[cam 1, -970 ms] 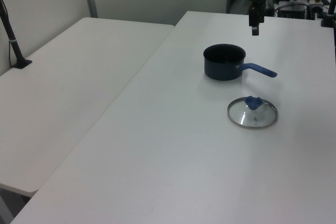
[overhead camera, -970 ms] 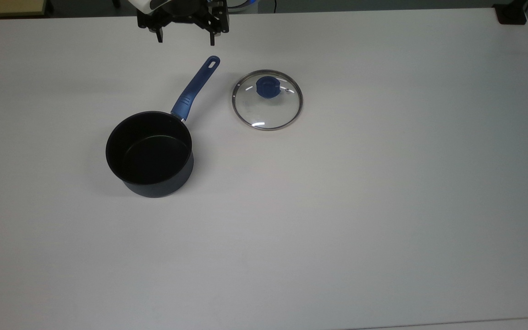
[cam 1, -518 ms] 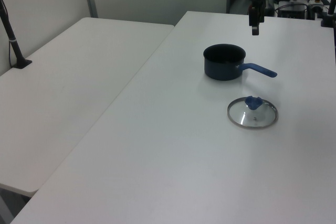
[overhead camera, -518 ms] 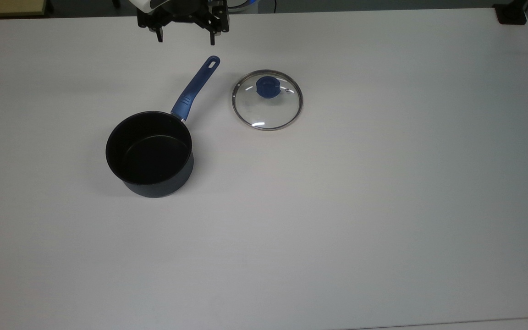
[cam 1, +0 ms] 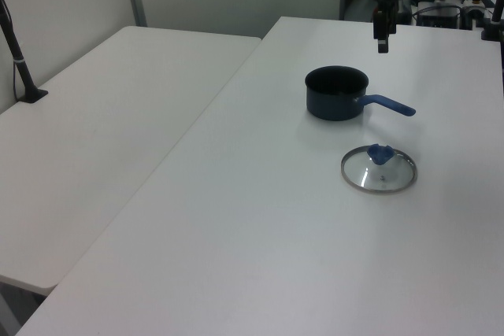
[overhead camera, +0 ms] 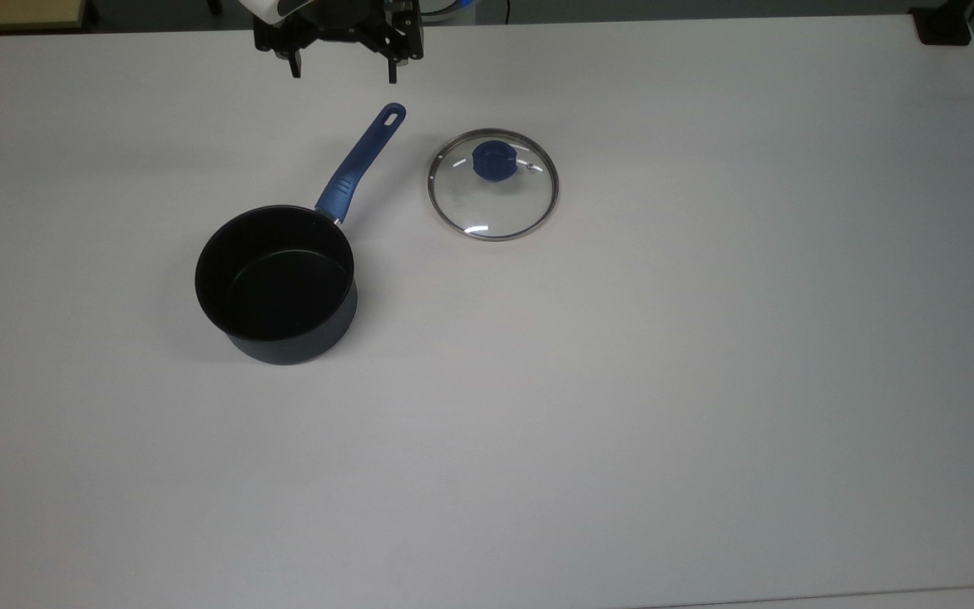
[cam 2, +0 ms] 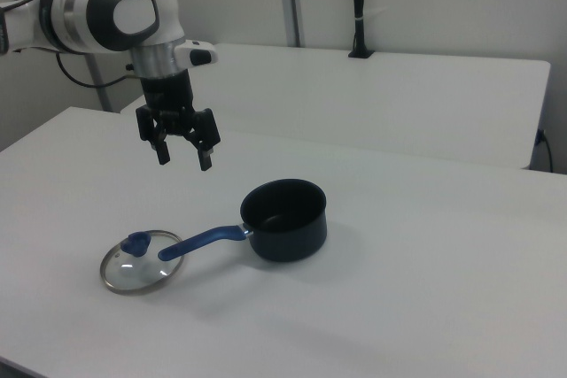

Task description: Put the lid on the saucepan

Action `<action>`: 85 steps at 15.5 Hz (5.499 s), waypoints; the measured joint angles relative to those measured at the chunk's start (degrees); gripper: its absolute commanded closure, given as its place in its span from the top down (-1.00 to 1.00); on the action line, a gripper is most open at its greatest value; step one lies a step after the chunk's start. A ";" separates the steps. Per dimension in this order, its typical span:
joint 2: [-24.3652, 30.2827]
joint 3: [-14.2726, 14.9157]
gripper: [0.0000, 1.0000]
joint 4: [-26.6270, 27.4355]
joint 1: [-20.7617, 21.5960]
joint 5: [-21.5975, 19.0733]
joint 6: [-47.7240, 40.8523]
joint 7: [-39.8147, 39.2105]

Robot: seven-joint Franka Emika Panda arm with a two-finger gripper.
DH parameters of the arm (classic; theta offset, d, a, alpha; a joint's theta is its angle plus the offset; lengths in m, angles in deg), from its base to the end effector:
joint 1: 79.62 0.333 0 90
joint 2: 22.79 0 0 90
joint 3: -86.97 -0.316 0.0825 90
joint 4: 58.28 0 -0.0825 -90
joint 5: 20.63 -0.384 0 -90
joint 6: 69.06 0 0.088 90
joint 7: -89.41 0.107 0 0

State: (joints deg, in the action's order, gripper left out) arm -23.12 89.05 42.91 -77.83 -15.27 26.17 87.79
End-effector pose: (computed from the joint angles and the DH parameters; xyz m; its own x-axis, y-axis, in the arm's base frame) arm 0.5528 -0.0120 0.5371 0.9931 0.0316 -0.1125 0.0417 -0.9952 0.0886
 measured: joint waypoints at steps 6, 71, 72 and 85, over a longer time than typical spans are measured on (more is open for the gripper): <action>-0.12 -0.31 1.00 0.54 1.38 -0.07 0.00 -1.24; -10.90 -2.28 0.08 15.09 14.04 -0.30 20.14 13.78; -10.90 -2.28 0.07 15.04 14.03 -0.30 20.14 13.86; -9.93 -1.62 0.07 13.41 13.98 -0.30 20.11 14.24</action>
State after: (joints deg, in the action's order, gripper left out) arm -33.05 87.43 56.32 -63.84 -15.57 46.27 102.03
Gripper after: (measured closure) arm 0.388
